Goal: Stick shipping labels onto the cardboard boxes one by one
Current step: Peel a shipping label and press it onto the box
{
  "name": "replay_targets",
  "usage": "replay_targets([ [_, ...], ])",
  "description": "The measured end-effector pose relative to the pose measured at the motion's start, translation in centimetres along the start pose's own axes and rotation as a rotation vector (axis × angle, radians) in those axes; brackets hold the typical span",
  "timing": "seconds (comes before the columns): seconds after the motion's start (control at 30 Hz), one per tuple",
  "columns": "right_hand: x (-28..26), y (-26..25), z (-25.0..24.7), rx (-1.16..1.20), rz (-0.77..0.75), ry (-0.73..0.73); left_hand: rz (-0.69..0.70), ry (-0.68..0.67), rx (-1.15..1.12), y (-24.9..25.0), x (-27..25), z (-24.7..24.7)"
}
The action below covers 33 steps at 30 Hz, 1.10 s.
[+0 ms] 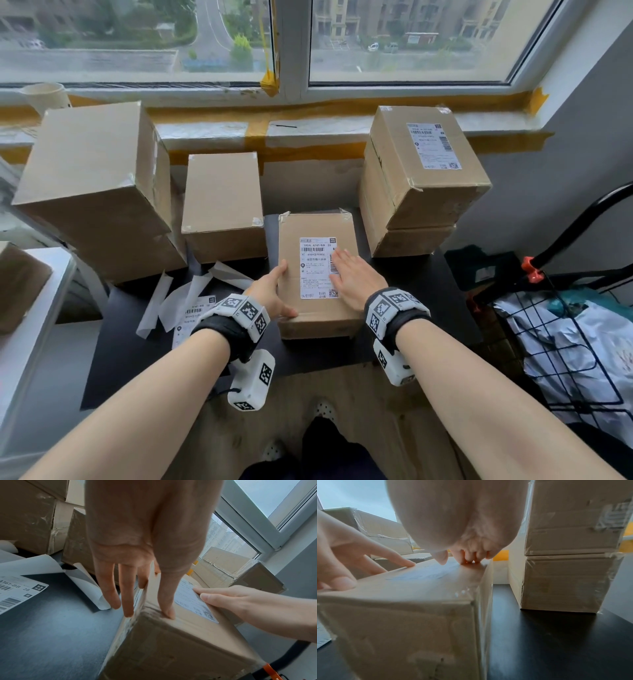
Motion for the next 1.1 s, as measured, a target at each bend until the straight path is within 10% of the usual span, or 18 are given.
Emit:
replay_targets([
  [1.1,-4.2,-3.7,3.8,0.04,-0.308,0.034,0.084,0.016,0.026,-0.8,0.0,-0.1],
])
Point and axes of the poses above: each hand's wrist, its own x-axis towards the middle knuckle, its own z-axis out of the palm, y = z × x, the point moved 3 cm from there along x, towards the middle knuckle, and after that the axes turned 3 degrees about -z, right-handed, at the moved point
